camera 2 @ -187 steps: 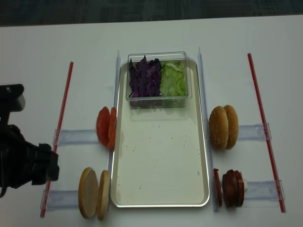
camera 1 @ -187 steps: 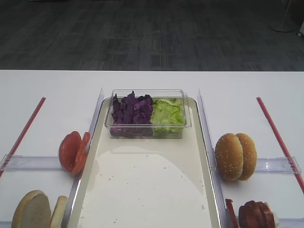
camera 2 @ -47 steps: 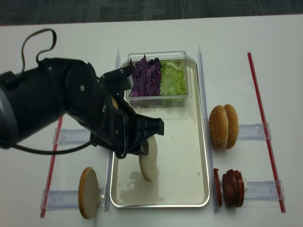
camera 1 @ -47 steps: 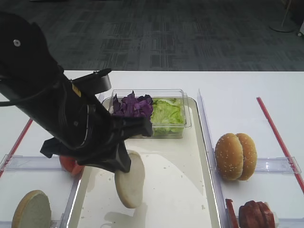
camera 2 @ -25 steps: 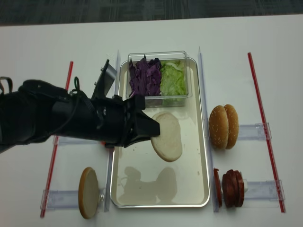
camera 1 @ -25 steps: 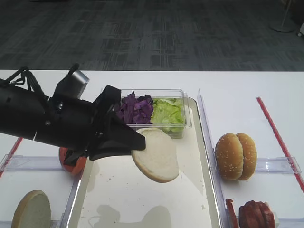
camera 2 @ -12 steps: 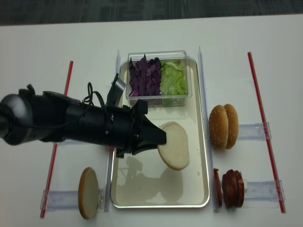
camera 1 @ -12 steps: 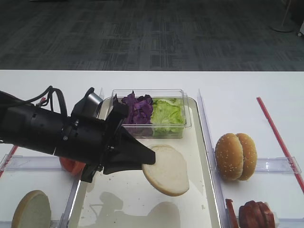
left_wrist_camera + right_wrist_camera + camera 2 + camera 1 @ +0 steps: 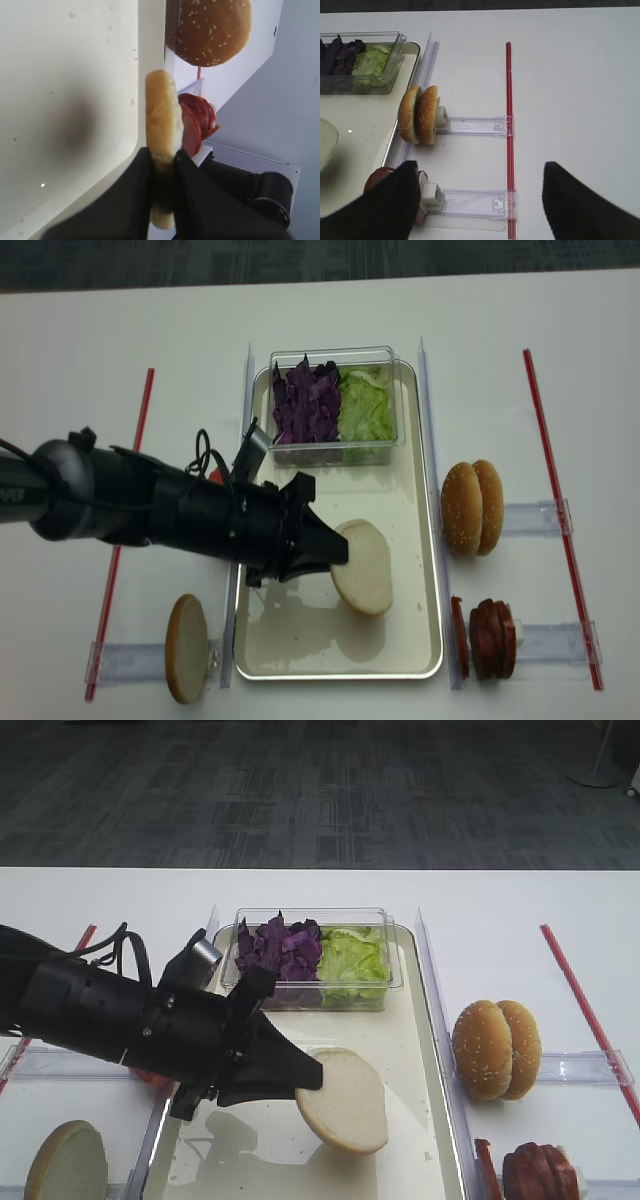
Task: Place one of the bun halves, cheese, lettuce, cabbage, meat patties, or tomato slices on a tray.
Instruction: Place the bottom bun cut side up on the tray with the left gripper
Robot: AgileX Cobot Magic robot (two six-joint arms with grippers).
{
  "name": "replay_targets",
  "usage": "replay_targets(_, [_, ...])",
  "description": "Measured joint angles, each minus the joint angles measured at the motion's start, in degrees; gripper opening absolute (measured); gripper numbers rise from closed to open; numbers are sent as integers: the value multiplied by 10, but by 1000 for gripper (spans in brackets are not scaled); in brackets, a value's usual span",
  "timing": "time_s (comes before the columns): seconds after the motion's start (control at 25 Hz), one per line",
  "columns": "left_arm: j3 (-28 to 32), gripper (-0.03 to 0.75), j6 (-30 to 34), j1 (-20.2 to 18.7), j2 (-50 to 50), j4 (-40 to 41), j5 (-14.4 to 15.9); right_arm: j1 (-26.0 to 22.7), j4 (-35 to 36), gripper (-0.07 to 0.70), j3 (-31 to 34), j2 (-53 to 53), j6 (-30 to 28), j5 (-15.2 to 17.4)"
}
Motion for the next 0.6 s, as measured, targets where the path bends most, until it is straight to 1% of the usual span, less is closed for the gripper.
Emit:
replay_targets(0.08, [0, 79, 2, 0, 9, 6, -4, 0, 0, 536, 0, 0, 0, 0])
replay_targets(0.16, [0, 79, 3, 0, 20, 17, -22, 0, 0, 536, 0, 0, 0, 0])
replay_targets(0.24, [0, 79, 3, 0, 24, 18, -29, 0, 0, 536, 0, 0, 0, 0])
replay_targets(0.6, [0, 79, 3, 0, 28, 12, -31, 0, 0, 536, 0, 0, 0, 0])
